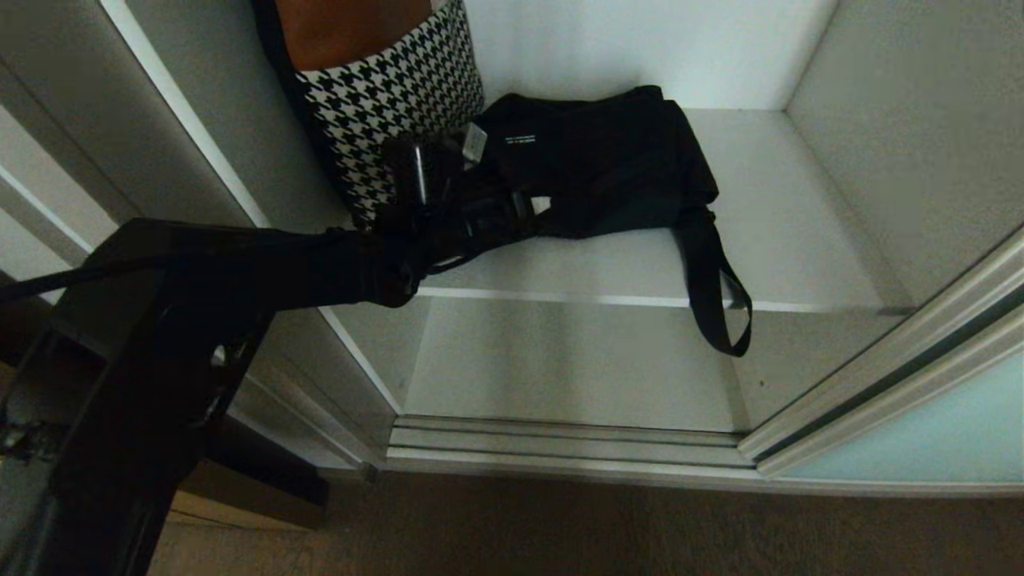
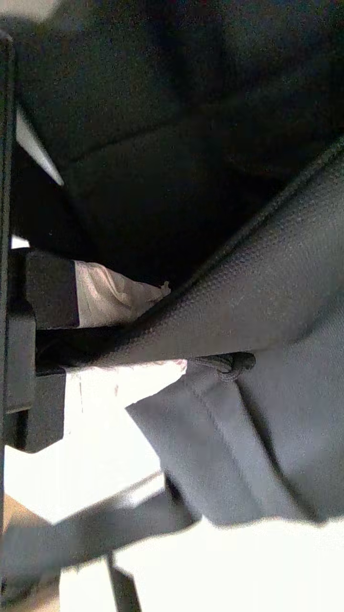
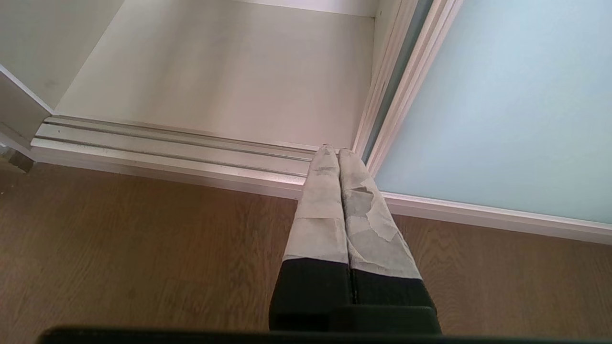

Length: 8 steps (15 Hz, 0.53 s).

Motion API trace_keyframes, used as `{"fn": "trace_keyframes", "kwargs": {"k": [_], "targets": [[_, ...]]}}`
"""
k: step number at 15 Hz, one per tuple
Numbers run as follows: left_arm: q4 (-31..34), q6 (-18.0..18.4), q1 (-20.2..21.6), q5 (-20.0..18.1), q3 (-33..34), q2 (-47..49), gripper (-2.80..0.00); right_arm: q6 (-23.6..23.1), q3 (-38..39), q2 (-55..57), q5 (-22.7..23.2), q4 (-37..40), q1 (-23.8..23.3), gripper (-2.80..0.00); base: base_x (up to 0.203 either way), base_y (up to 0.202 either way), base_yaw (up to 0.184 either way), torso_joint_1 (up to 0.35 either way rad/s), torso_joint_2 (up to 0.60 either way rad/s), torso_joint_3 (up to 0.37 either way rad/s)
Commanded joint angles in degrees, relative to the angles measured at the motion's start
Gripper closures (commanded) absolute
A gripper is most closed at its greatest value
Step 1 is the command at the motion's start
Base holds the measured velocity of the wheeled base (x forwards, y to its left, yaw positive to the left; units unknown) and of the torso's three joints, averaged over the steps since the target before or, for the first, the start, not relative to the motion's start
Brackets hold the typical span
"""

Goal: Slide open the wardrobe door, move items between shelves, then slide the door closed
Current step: Place the bag on the lower shelf

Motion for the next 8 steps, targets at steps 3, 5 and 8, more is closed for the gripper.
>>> {"fn": "trace_keyframes", "kwargs": {"k": [3,5,8], "targets": [[11.1,-0.9,-1.0,0.3,0.5,-10.7,0.00,0.0,0.0,0.0,0.0,0.0,0.0,0.00,0.000,0.000,0.000,0.000,0.00,0.000],[16.7,-0.9,-2.4,3.9,1.1,-13.2,0.00,0.0,0.0,0.0,0.0,0.0,0.0,0.00,0.000,0.000,0.000,0.000,0.00,0.000],[19.1,-1.1,-6.3,10.9,1.3,-16.0,0.00,0.0,0.0,0.0,0.0,0.0,0.0,0.00,0.000,0.000,0.000,0.000,0.00,0.000]]}}
